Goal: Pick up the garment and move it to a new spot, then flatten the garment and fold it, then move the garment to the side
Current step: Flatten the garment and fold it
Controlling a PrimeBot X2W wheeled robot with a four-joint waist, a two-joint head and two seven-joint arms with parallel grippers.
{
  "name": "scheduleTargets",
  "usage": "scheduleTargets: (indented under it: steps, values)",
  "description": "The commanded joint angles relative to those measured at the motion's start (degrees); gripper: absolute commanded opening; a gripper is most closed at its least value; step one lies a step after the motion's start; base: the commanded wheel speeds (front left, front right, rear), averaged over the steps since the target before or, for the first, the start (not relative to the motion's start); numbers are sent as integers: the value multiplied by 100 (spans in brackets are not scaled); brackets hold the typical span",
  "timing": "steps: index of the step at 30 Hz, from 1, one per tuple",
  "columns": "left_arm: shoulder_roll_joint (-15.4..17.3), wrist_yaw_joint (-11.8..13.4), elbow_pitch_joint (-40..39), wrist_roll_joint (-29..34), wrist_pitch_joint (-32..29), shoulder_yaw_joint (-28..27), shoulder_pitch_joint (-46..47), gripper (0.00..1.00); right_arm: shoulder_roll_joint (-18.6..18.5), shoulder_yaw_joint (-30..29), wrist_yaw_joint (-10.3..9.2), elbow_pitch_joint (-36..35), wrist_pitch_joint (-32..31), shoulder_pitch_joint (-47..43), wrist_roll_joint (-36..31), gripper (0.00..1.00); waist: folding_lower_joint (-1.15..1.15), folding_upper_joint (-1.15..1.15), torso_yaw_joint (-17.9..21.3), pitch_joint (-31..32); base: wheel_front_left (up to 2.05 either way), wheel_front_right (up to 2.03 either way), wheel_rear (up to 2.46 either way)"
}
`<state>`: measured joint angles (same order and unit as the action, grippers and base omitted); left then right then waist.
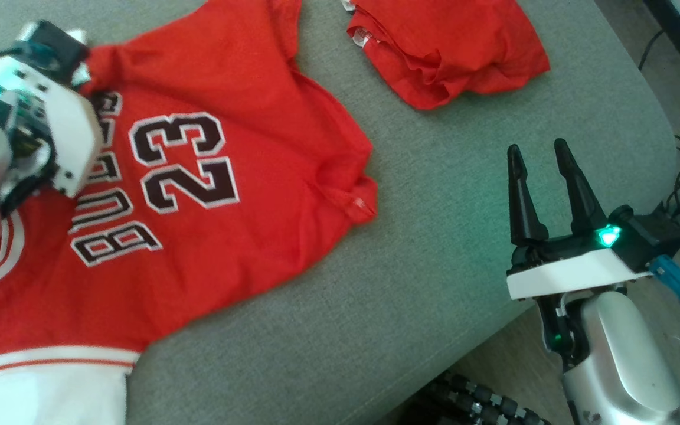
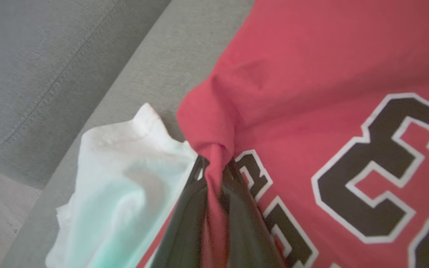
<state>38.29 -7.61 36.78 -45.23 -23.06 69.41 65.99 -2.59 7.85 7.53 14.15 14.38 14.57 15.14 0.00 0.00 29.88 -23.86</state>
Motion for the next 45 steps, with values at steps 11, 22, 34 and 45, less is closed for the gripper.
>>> scheduleTargets:
  steps: [11, 22, 34, 45]
  values:
    - [-144, 661, 912, 363, 1350, -584, 855, 0, -29, 204, -4, -183, 62, 95, -24, 100, 0, 0, -123, 15, 0, 0, 0]
    - [-785, 721, 1726, 260, 2430, -763, 845, 100, -29, 80, -4, -184, 62, 131, -212, 100, 0, 0, -643, 179, 0, 0, 0]
    - [-1119, 861, 1680, -183, 3604, -1146, -6, 100, -29, -234, -4, -44, 62, 50, -697, 100, 0, 0, -1703, 939, 0, 0, 0]
    - [-1076, 1905, -239, -134, 3803, -1869, -2104, 100, -29, -459, -4, 189, 60, -358, -1098, 100, 0, 0, -2753, 1593, 0, 0, 0]
